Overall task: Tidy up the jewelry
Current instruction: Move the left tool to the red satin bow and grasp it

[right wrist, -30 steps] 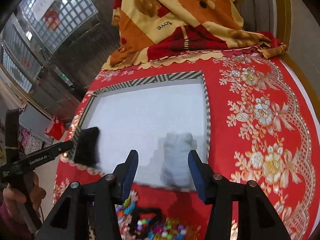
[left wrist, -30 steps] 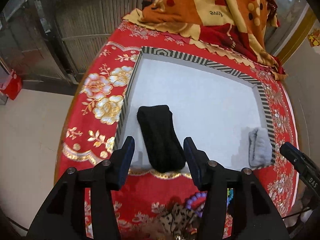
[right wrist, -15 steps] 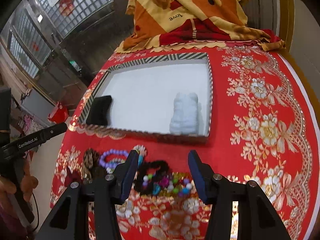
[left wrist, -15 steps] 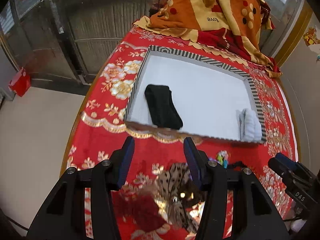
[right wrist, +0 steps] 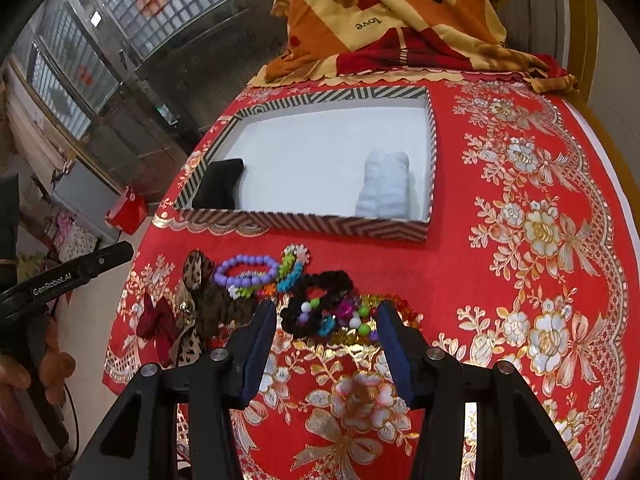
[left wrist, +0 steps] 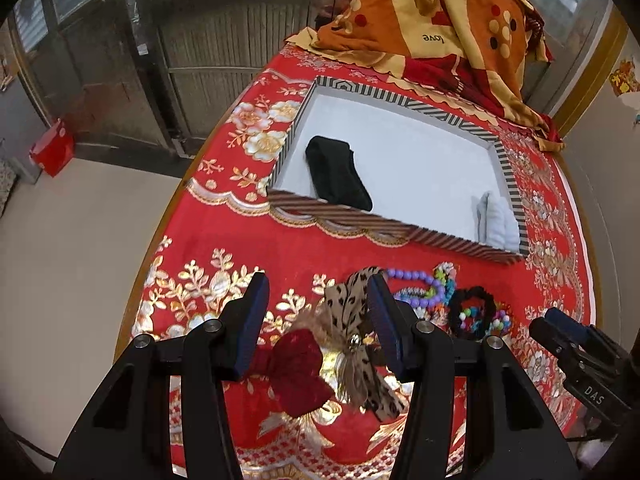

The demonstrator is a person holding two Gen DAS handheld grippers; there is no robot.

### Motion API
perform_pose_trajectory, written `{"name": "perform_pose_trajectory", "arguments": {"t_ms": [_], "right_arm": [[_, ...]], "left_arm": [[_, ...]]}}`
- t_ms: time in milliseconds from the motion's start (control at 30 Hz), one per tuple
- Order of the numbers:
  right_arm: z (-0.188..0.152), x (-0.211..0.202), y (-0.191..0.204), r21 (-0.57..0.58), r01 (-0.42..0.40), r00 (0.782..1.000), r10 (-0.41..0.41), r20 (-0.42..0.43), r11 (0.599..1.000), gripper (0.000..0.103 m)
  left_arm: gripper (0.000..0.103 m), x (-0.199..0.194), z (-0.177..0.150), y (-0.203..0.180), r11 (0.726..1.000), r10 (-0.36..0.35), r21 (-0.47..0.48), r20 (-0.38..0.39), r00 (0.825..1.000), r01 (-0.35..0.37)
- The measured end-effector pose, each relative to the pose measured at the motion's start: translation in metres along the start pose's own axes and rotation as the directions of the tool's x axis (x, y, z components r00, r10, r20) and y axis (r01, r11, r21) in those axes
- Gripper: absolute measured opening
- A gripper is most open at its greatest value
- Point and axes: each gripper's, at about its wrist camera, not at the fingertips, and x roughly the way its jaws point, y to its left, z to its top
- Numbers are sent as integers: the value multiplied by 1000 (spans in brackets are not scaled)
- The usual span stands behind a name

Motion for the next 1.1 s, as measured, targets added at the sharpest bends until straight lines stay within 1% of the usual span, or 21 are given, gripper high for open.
{"name": "perform_pose_trajectory", "arguments": {"t_ms": [133, 233, 333, 433, 567, 633, 667, 733, 867, 967, 1033, 1100], "right_arm": [[-4, 0, 2, -6, -7, 1000, 7, -3, 1000, 50], [-5, -1, 4, -13, -11, 1000, 11, -5, 1000, 50], [-6, 0, 5, -17, -11, 1000, 11, -10, 1000, 50], [-8, 1, 5, -19, -10, 1000, 9, -18, 1000, 50], [-12, 4, 3, -11, -14, 999, 13, -29, 1000, 53], [-13, 7, 2, -10, -19, 999, 19, -37, 1000, 53], [-13, 8, 3, -13, -22, 999, 21, -41, 1000, 53], [-14, 11, 4, -19, -22, 999, 21, -46, 1000, 53], [-14, 16, 6, -27, -20, 998, 19, -57, 999, 53], [-12, 21, 5, -27, -15, 998, 13, -62, 1000, 53], [-11, 25, 3, -24, -11, 998, 9, -66, 1000, 53], [-9, 28, 2, -22, -5, 997, 3, -74, 1000, 53]], "left_arm": [[50, -3, -7, 2, 1000, 6, -3, -2, 1000, -6], [50, -2, -9, 6, 1000, -4, -17, -15, 1000, 3], [50, -2, -9, 17, 998, -38, -56, -34, 999, 36], [50, -2, -9, 35, 990, -74, -125, -48, 996, 67], [51, -2, -9, 60, 982, -75, -180, -61, 995, 62], [54, -1, -11, 67, 979, -78, -193, -70, 995, 63], [56, 1, -13, 69, 978, -84, -198, -76, 994, 68], [56, 5, -18, 71, 977, -97, -199, -98, 990, 76], [56, 16, -31, 74, 973, -134, -208, -161, 978, 100], [57, 21, -39, 74, 970, -141, -220, -181, 973, 100], [57, 24, -41, 72, 973, -150, -204, -193, 970, 110], [57, 27, -44, 69, 978, -159, -165, -207, 965, 126]]}}
